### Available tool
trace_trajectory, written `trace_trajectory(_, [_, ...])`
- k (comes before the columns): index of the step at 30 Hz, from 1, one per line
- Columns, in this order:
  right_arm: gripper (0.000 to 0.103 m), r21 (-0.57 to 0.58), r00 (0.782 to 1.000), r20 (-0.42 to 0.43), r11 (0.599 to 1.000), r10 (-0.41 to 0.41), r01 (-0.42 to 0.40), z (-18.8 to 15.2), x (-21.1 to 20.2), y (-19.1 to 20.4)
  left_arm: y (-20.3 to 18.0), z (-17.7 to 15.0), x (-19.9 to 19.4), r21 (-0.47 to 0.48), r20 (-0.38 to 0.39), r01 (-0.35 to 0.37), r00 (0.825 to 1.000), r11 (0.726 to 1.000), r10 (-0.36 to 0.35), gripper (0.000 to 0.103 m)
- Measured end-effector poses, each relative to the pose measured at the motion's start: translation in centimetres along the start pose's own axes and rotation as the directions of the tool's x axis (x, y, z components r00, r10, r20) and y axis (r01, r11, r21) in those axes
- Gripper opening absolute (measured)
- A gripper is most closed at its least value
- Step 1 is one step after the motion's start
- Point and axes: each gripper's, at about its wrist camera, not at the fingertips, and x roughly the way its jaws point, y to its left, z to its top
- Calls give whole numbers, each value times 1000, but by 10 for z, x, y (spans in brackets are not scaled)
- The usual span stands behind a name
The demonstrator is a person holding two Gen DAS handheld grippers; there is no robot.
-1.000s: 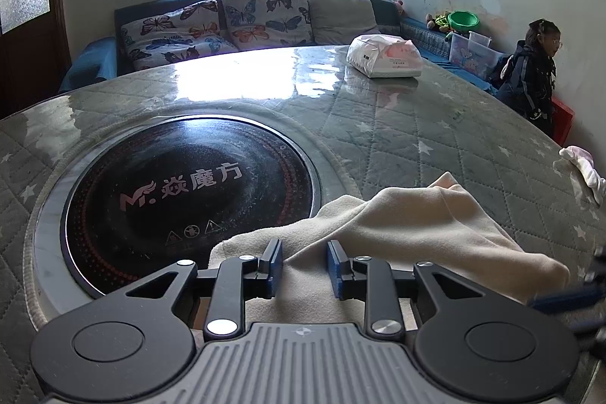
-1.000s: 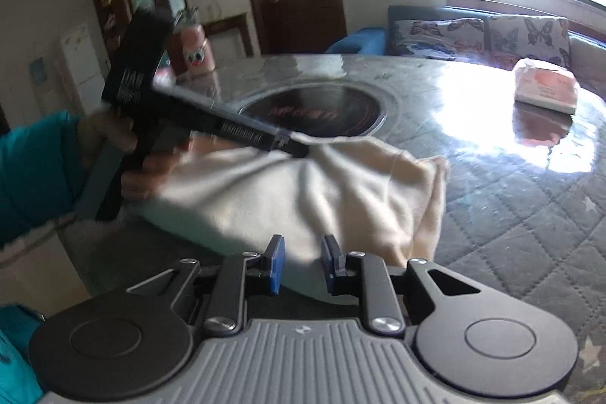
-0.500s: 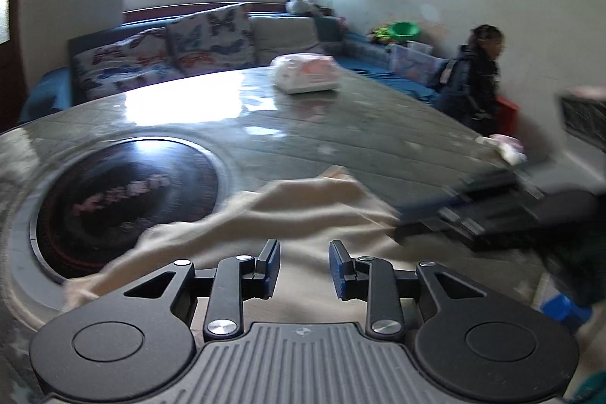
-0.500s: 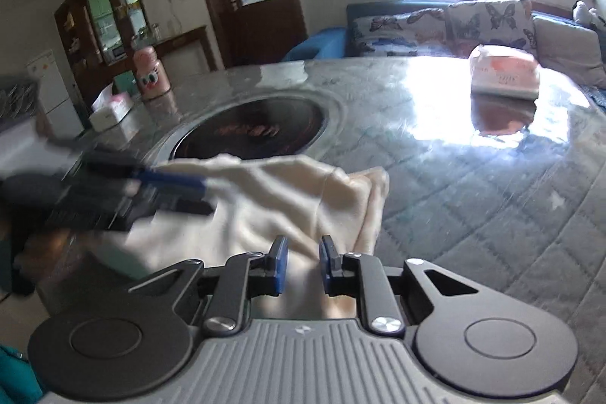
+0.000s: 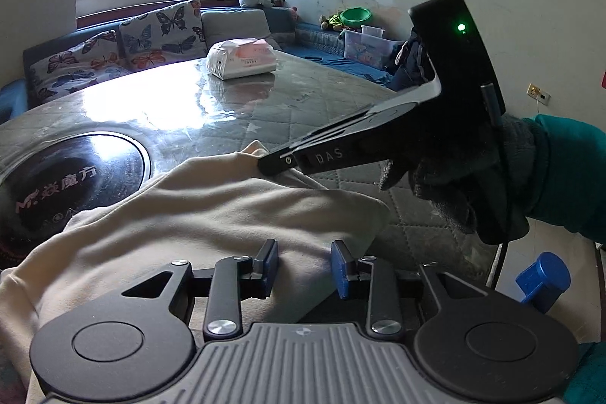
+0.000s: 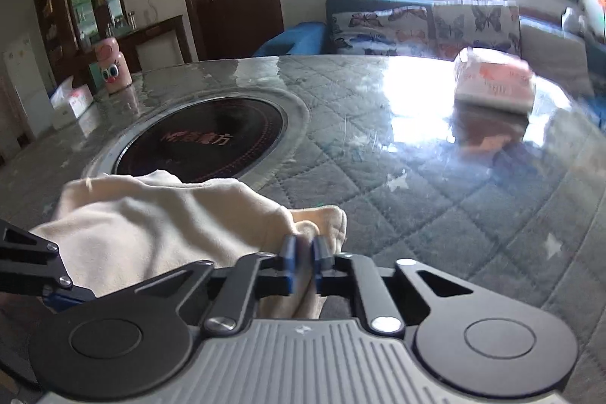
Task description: Fold clothes
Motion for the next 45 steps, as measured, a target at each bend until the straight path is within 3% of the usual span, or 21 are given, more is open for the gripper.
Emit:
trace_trajectory(9, [8,-29,999,-6,999,-37,36,2,5,3,6,-4,-14,-24,20,-4,1000,1000,4,35])
trace_trajectory(13, [13,-52,999,20,998,-34,35,7,-8,7,21,-6,-40,-57,51,-69,996,996,72,35])
trace_trajectory(15, [21,-58,999,38,998,-15,17,10,-15,11,36,-8,-55,-92,64,-126,989,988,132,35])
trace_trajectory(18, [23,-94,998,56,995,34,-29,13,-25,25,61,-11,-75,-154,62,-246,964,957,258,35])
trace_trajectory(22, [32,-157,990,62,981,123,-112,16,-33,48,97,-20,-90,-250,-2,-397,912,883,410,35])
trace_trajectory(26, [38,-221,977,41,955,210,-196,16,-34,76,122,-31,-89,-314,-72,-448,890,837,450,35])
trace_trajectory(29, [40,-259,964,13,932,266,-254,12,-32,95,132,-38,-89,-349,-88,-424,903,836,421,33])
trace_trajectory(33, [41,-327,947,-20,893,320,-309,2,-29,120,134,-38,-86,-334,-71,-391,918,858,390,10])
trace_trajectory(37, [41,-345,938,-39,876,346,-337,-3,-22,133,133,-33,-90,-311,-54,-391,917,866,395,6])
trace_trajectory(45, [41,-377,934,-93,856,345,-354,-21,-15,142,125,-17,-92,-163,-2,-424,903,891,429,5])
